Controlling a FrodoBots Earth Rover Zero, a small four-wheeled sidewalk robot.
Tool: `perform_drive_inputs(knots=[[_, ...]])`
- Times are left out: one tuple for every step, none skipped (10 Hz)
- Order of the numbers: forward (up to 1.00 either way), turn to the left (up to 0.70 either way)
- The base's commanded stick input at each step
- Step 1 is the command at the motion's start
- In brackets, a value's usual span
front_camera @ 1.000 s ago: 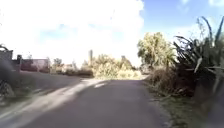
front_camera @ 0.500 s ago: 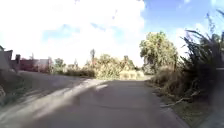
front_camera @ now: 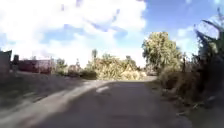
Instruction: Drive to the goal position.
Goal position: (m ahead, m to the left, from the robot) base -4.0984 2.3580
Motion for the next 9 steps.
perform_drive_inputs(knots=[[0.7, 0.0], [0.7, 0.0], [0.7, 0.0], [0.7, 0.0], [0.7, 0.0], [0.7, 0.0], [0.7, 0.0], [0.7, 0.0], [0.7, 0.0]])
